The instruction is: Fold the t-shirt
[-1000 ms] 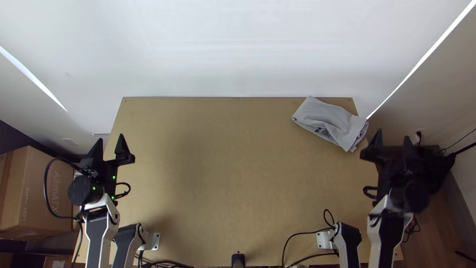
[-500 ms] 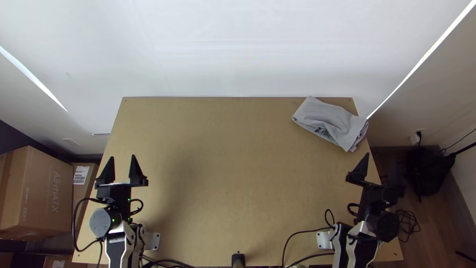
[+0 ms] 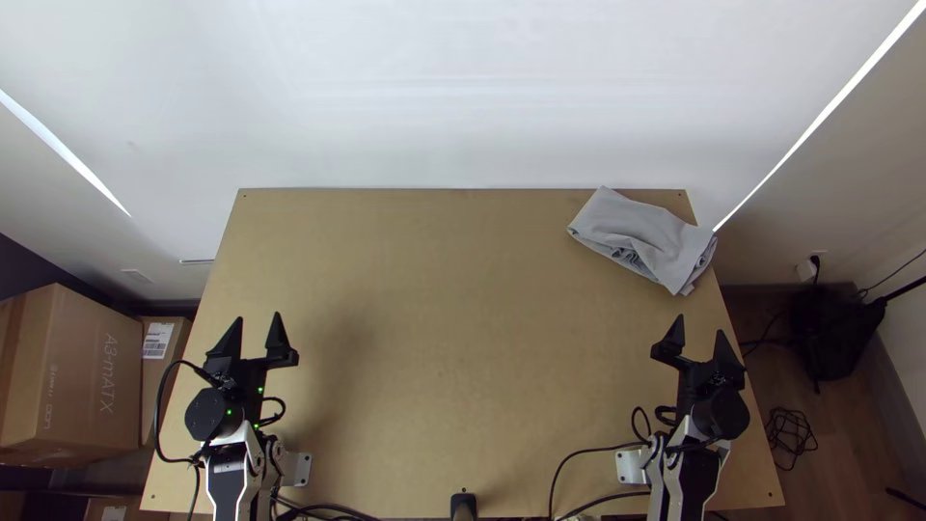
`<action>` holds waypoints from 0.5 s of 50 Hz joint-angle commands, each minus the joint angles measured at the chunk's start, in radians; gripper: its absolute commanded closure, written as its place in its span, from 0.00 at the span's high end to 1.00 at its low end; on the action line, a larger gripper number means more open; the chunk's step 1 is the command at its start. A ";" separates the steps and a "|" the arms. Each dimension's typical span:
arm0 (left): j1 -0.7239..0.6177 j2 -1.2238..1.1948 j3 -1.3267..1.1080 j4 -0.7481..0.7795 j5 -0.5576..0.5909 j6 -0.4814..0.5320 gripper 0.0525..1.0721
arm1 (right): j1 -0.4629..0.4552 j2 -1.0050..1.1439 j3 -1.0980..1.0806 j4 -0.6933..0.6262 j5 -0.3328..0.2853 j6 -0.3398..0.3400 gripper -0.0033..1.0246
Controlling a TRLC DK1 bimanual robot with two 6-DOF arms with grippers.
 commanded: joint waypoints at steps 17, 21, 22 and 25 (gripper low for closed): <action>0.017 -0.008 -0.037 -0.027 -0.003 -0.008 0.95 | 0.020 -0.007 -0.011 -0.015 0.025 0.016 0.96; 0.017 -0.008 -0.037 -0.027 -0.003 -0.008 0.95 | 0.020 -0.007 -0.011 -0.015 0.025 0.016 0.96; 0.017 -0.008 -0.037 -0.027 -0.003 -0.008 0.95 | 0.020 -0.007 -0.011 -0.015 0.025 0.016 0.96; 0.017 -0.008 -0.037 -0.027 -0.003 -0.008 0.95 | 0.019 -0.007 -0.011 -0.015 0.025 0.016 0.96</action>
